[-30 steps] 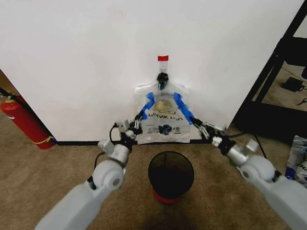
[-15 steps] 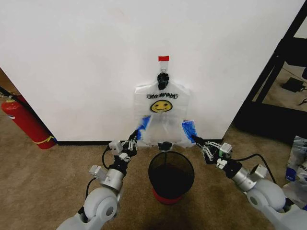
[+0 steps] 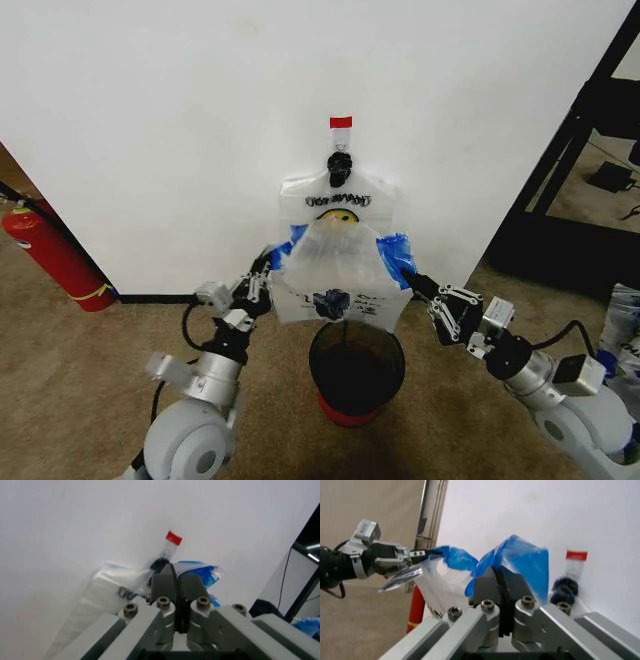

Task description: Pick up the garbage bag from the wall and place it over the trash bin.

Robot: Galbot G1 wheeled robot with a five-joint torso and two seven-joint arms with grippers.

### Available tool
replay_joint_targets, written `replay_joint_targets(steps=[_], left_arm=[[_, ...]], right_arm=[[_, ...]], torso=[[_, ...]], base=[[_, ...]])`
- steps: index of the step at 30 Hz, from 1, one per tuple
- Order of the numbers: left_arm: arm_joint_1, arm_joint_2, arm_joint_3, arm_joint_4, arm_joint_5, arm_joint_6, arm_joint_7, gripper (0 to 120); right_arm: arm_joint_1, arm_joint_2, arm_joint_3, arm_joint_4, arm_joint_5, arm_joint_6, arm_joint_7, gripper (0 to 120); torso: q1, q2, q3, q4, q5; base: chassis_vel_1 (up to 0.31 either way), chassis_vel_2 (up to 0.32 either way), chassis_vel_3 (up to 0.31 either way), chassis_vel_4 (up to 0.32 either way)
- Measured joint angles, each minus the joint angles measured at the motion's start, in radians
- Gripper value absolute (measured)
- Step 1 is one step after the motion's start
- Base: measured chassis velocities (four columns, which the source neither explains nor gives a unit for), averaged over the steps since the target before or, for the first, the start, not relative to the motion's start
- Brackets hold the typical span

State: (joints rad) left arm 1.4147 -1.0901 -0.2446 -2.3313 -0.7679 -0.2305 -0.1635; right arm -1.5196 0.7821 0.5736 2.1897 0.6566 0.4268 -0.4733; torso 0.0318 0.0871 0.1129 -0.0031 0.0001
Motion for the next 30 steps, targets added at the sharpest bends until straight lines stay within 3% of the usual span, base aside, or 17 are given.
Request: replay_joint_targets(steps=[8, 13, 23, 30], left_arm=[[0.085, -0.098, 0.032, 0.008, -0.006, -0.012, 0.008, 0], [0.174, -0.166, 0.068, 0.035, -0.043, -0.020, 0.027, 0], [0.219, -0.200, 0.087, 0.104, -0.090, -0.035, 0.065, 0], [0.201, -0.203, 0.077, 0.244, -0.058, -0.100, 0.110, 0]], right_arm=[[-0.043, 0.039, 0.026, -0.016, -0.047, 0.033, -0.025, 0], [-0.038, 0.055, 0.031, -0.099, -0.082, 0.087, -0.054, 0], [0.015, 0.060, 0.036, -0.202, -0.119, 0.147, -0.081, 0], [0.038, 0.105, -0.024, -0.296, -0.182, 0.206, -0.090, 0]], torso=[[0.000, 0.000, 0.000, -0.0001, 0.0000], [0.000, 0.000, 0.000, 0.0000, 0.0001], [0.000, 0.000, 0.000, 0.0000, -0.0001], [0.000, 0.000, 0.000, 0.0000, -0.0001]], base=[[0.000, 0.000, 0.000, 0.000], [0.000, 0.000, 0.000, 0.000], [0.000, 0.000, 0.000, 0.000], [0.000, 0.000, 0.000, 0.000]])
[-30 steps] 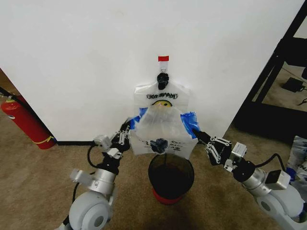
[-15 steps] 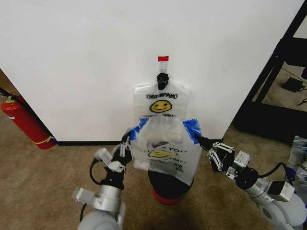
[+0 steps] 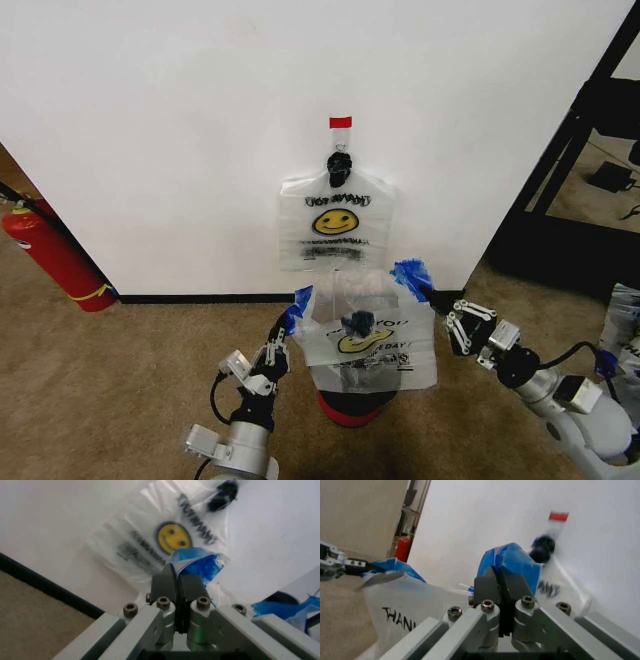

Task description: Pick up the garbage bag from the wall and place it over the trash bin.

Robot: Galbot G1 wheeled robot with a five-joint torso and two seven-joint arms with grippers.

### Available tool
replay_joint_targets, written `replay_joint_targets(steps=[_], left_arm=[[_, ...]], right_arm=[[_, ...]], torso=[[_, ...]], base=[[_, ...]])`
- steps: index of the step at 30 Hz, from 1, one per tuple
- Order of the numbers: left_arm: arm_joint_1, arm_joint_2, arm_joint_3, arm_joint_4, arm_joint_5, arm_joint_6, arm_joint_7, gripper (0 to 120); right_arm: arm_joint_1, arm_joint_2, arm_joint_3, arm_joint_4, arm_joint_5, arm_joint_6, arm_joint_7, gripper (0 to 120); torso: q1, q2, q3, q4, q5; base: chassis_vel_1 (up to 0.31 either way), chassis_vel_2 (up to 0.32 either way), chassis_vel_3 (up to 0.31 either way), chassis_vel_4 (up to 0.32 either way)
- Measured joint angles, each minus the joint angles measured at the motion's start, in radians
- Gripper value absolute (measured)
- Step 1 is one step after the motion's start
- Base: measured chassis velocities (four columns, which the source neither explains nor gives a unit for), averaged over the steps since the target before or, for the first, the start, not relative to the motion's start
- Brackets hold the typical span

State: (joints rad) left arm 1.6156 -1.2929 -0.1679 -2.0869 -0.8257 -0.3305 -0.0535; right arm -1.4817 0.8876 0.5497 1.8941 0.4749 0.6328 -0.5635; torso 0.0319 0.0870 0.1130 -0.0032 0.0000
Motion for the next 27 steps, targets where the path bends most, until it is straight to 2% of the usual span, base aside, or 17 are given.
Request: replay_joint_targets(steps=[5, 11, 17, 22, 27], left_arm=[[-0.030, 0.007, -0.003, 0.083, 0.053, -0.040, 0.033, 0], [-0.022, 0.044, 0.002, 0.121, 0.094, -0.073, 0.079, 0], [0.024, 0.064, 0.029, 0.158, 0.123, -0.109, 0.099, 0], [0.048, 0.052, 0.069, 0.212, 0.140, -0.141, 0.106, 0], [0.038, 0.043, 0.086, 0.244, 0.156, -0.152, 0.111, 0]], right_arm=[[0.010, 0.048, -0.044, -0.066, -0.055, 0.027, 0.001, 0], [-0.016, 0.068, -0.056, -0.086, -0.083, 0.044, -0.010, 0], [-0.055, 0.051, -0.050, -0.100, -0.093, 0.058, -0.051, 0], [-0.082, 0.014, -0.038, -0.160, -0.061, 0.069, -0.193, 0], [-0.070, -0.004, -0.027, -0.231, -0.032, 0.081, -0.259, 0]], torso=[[0.000, 0.000, 0.000, 0.0001, 0.0000], [0.000, 0.000, 0.000, 0.0000, -0.0002], [0.000, 0.000, 0.000, 0.0001, -0.0001], [0.000, 0.000, 0.000, -0.0002, 0.0005], [0.000, 0.000, 0.000, -0.0006, 0.0024]], base=[[0.000, 0.000, 0.000, 0.000], [0.000, 0.000, 0.000, 0.000], [0.000, 0.000, 0.000, 0.000], [0.000, 0.000, 0.000, 0.000], [0.000, 0.000, 0.000, 0.000]])
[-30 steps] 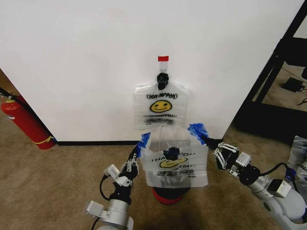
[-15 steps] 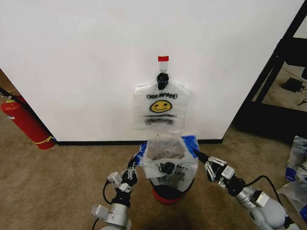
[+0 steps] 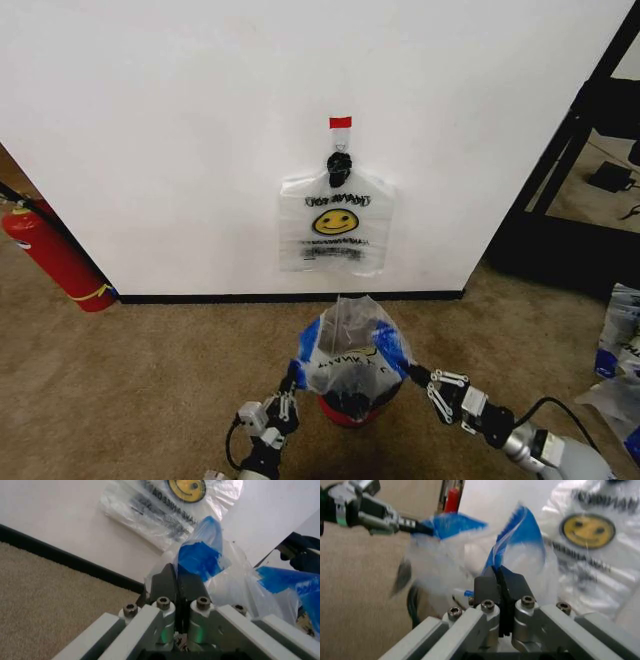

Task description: Pick up the garbage bag from the wall and place it over the trash bin.

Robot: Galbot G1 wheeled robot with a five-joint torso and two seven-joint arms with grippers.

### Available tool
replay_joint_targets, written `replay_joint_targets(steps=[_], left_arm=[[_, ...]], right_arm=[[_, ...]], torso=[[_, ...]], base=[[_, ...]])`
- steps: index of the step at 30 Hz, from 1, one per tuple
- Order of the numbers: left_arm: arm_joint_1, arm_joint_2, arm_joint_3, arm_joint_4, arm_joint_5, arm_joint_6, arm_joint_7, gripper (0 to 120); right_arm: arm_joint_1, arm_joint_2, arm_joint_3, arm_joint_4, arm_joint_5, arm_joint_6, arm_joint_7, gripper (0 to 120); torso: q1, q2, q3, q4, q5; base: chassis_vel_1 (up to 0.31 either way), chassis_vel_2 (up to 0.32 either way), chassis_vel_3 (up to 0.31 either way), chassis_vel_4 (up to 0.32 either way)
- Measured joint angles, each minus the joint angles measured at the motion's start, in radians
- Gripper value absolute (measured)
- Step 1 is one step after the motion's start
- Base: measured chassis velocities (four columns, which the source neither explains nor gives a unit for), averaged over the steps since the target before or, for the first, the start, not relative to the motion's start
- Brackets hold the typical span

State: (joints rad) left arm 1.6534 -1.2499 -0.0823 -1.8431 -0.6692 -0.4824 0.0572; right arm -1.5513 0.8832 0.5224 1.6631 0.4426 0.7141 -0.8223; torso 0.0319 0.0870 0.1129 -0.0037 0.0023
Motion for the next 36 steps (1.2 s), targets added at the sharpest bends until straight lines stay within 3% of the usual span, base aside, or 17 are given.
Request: replay_joint_targets(steps=[6, 10, 22, 25, 26, 27, 28, 31, 33, 36], left_arm=[[-0.006, -0.003, 0.000, 0.020, 0.030, 0.000, 0.004, 0], [-0.037, 0.013, 0.021, 0.033, 0.055, 0.001, 0.010, 0], [-0.061, 0.027, 0.032, 0.033, 0.097, 0.003, 0.046, 0], [-0.124, 0.094, -0.009, 0.015, 0.183, -0.005, 0.174, 0], [-0.153, 0.149, -0.023, 0.010, 0.196, -0.009, 0.205, 0], [-0.153, 0.149, -0.023, 0.010, 0.196, -0.009, 0.205, 0], [-0.174, 0.194, -0.028, 0.009, 0.203, -0.011, 0.228, 0], [-0.211, 0.258, -0.030, 0.009, 0.204, -0.014, 0.245, 0], [-0.233, 0.287, -0.031, 0.012, 0.196, -0.014, 0.246, 0], [-0.245, 0.315, -0.030, 0.015, 0.191, -0.014, 0.254, 0]], right_arm=[[0.018, -0.008, 0.005, -0.056, 0.020, 0.019, -0.029, 0], [0.039, -0.001, 0.002, -0.056, 0.053, 0.022, -0.025, 0], [0.052, 0.001, -0.008, -0.043, 0.076, 0.021, -0.011, 0], [0.062, -0.029, -0.034, -0.021, 0.076, 0.014, -0.020, 0], [0.061, -0.039, -0.034, -0.017, 0.077, 0.013, -0.022, 0], [0.061, -0.039, -0.034, -0.017, 0.077, 0.013, -0.022, 0], [0.060, -0.044, -0.035, -0.014, 0.078, 0.011, -0.023, 0], [0.062, -0.050, -0.034, -0.008, 0.080, 0.007, -0.021, 0], [0.064, -0.050, -0.037, -0.007, 0.079, 0.005, -0.021, 0], [0.063, -0.050, -0.039, -0.009, 0.078, 0.005, -0.022, 0]], torso=[[0.000, 0.000, 0.000, 0.0004, -0.0001], [0.000, 0.000, 0.000, 0.0014, -0.0046], [0.000, 0.000, 0.000, 0.0004, -0.0032], [0.000, 0.000, 0.000, 0.0014, -0.0041], [0.000, 0.000, 0.000, -0.0006, -0.0036], [0.000, 0.000, 0.000, -0.0006, -0.0036], [0.000, 0.000, 0.000, -0.0002, -0.0010], [0.000, 0.000, 0.000, 0.0005, -0.0046], [0.000, 0.000, 0.000, 0.0008, -0.0011], [0.000, 0.000, 0.000, 0.0005, -0.0040]], base=[[0.000, 0.000, 0.000, 0.000], [0.000, 0.000, 0.000, 0.000], [0.000, 0.000, 0.000, 0.000], [0.000, 0.000, 0.000, 0.000], [0.000, 0.000, 0.000, 0.000], [0.000, 0.000, 0.000, 0.000], [0.000, 0.000, 0.000, 0.000], [0.000, 0.000, 0.000, 0.000], [0.000, 0.000, 0.000, 0.000], [0.000, 0.000, 0.000, 0.000]])
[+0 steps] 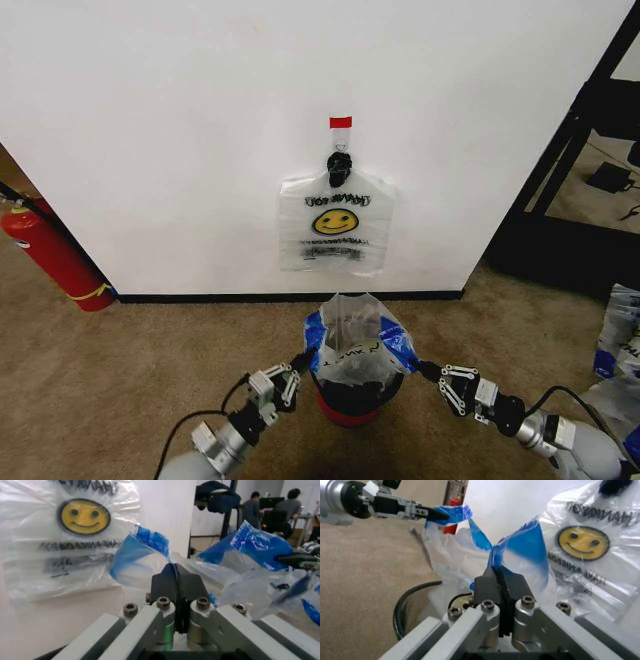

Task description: Pick up the garbage bag from the wall and place it over the trash bin.

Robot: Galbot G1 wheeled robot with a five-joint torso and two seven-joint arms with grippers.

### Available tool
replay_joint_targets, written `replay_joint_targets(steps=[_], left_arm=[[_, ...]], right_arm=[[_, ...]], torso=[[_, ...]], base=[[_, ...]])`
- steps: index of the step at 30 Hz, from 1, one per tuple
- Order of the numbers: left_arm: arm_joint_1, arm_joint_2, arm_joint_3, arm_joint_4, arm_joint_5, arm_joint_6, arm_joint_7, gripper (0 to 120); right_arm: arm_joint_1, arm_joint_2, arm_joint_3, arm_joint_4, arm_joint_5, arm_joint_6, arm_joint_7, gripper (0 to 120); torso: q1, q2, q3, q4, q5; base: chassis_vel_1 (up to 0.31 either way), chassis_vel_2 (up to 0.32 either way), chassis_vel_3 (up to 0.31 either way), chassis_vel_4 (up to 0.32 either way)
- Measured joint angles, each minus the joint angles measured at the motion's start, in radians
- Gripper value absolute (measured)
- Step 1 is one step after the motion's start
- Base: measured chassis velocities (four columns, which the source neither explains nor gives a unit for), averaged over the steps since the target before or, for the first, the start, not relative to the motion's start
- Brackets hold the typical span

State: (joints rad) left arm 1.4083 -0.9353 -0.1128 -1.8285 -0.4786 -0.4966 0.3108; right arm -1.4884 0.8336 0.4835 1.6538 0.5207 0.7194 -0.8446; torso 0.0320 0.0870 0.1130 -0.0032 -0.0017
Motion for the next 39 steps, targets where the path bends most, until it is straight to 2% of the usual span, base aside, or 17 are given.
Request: replay_joint_targets(steps=[3, 5, 10, 12, 20, 27, 30, 34, 35, 39], left_arm=[[0.008, 0.038, 0.000, -0.008, -0.003, 0.000, 0.002, 0], [0.031, 0.058, 0.001, -0.041, -0.006, 0.002, -0.021, 0], [0.075, 0.088, 0.005, -0.100, -0.005, 0.012, -0.064, 0], [0.084, 0.094, 0.011, -0.097, 0.007, 0.010, -0.068, 0], [0.080, 0.079, 0.055, 0.046, 0.080, -0.029, -0.056, 0], [0.063, 0.066, 0.077, 0.127, 0.106, -0.047, -0.037, 0], [0.058, 0.061, 0.080, 0.142, 0.110, -0.049, -0.036, 0], [0.032, 0.039, 0.083, 0.202, 0.126, -0.054, -0.038, 0], [0.027, 0.034, 0.081, 0.218, 0.129, -0.054, -0.042, 0], [0.011, 0.022, 0.077, 0.246, 0.130, -0.053, -0.049, 0]], right_arm=[[-0.006, -0.002, -0.002, -0.010, -0.001, 0.001, -0.019, 0], [-0.018, -0.017, 0.005, -0.012, 0.002, 0.000, -0.052, 0], [-0.051, -0.051, 0.034, 0.000, 0.019, -0.004, -0.098, 0], [-0.061, -0.053, 0.040, -0.002, 0.020, -0.005, -0.110, 0], [-0.024, 0.006, 0.006, -0.128, -0.028, 0.028, -0.174, 0], [0.034, 0.035, -0.015, -0.223, -0.047, 0.038, -0.202, 0], [0.046, 0.042, -0.019, -0.242, -0.055, 0.041, -0.202, 0], [0.108, 0.079, -0.054, -0.334, -0.085, 0.065, -0.192, 0], [0.125, 0.087, -0.068, -0.357, -0.095, 0.069, -0.178, 0], [0.151, 0.102, -0.095, -0.393, -0.101, 0.077, -0.126, 0]], torso=[[0.000, 0.000, 0.000, 0.0001, 0.0026], [0.000, 0.000, 0.000, 0.0002, 0.0012], [0.000, 0.000, 0.000, 0.0001, 0.0015], [0.000, 0.000, 0.000, 0.0001, 0.0014], [0.000, 0.000, 0.000, 0.0001, 0.0016], [0.000, 0.000, 0.000, 0.0001, 0.0015], [0.000, 0.000, 0.000, 0.0002, 0.0016], [0.000, 0.000, 0.000, 0.0000, 0.0011], [0.000, 0.000, 0.000, 0.0001, 0.0021], [0.000, 0.000, 0.000, 0.0002, 0.0012]], base=[[0.000, 0.000, 0.000, 0.000], [0.000, 0.000, 0.000, 0.000], [0.000, 0.000, 0.000, 0.000], [0.000, 0.000, 0.000, 0.000], [0.000, 0.000, 0.000, 0.000], [0.000, 0.000, 0.000, 0.000], [0.000, 0.000, 0.000, 0.000], [0.000, 0.000, 0.000, 0.000], [0.000, 0.000, 0.000, 0.000], [0.000, 0.000, 0.000, 0.000]])
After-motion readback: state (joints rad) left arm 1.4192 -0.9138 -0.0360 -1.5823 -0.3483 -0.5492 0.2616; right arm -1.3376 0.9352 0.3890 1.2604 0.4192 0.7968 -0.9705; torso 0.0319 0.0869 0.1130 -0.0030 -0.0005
